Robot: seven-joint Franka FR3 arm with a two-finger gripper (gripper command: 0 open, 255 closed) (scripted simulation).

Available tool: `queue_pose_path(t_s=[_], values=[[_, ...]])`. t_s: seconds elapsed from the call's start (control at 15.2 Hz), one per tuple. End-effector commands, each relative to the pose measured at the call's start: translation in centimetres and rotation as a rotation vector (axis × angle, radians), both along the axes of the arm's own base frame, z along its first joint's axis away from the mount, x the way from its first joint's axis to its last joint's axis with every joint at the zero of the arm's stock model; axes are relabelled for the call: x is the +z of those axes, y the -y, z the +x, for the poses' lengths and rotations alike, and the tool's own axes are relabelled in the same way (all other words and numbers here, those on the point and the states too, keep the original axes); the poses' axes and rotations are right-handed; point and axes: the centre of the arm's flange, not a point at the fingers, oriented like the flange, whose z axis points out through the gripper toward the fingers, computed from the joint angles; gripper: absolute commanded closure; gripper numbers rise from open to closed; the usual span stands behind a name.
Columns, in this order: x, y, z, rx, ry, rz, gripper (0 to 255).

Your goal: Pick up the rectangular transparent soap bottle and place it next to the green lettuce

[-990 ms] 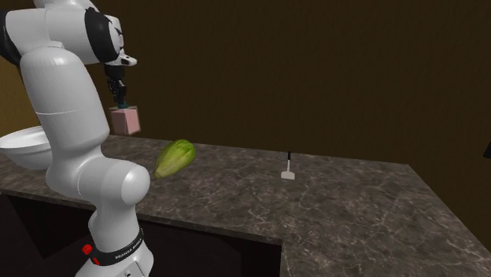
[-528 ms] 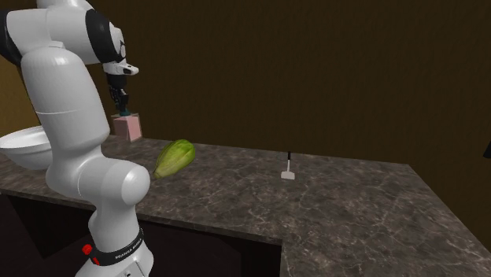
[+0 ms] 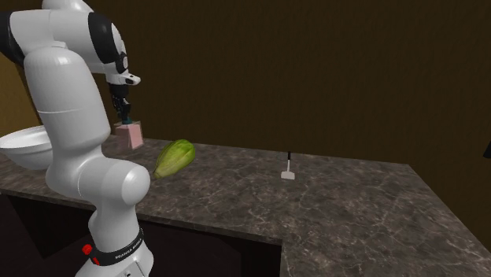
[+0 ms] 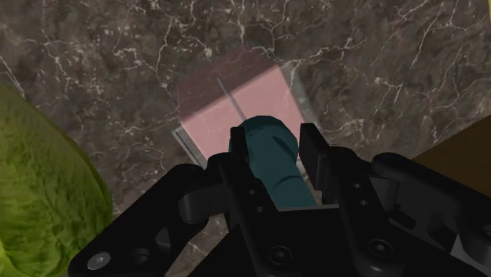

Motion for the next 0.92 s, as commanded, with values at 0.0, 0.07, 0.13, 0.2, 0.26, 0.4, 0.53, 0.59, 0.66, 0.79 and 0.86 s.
queue_pose_path(t_s=[0.0, 0.07, 0.13, 0.2, 0.26, 0.4, 0.53, 0.59, 0.66, 0.79, 0.86], values=[[-1.1, 0.0, 0.0, 0.000, 0.001, 0.001, 255], [-1.6, 0.0, 0.0, 0.000, 0.001, 0.001, 255], [-2.2, 0.0, 0.0, 0.000, 0.001, 0.001, 255], [-2.7, 0.0, 0.0, 0.000, 0.001, 0.001, 255], [-3.2, 0.0, 0.0, 0.000, 0.001, 0.001, 255], [-4.3, 0.0, 0.0, 0.000, 0.001, 0.001, 255], [-5.3, 0.0, 0.0, 0.000, 0.001, 0.001, 255], [-5.9, 0.0, 0.0, 0.000, 0.001, 0.001, 255], [-6.4, 0.0, 0.0, 0.000, 0.001, 0.001, 255], [-7.4, 0.0, 0.0, 0.000, 0.001, 0.001, 255], [-7.7, 0.0, 0.0, 0.000, 0.001, 0.001, 255]])
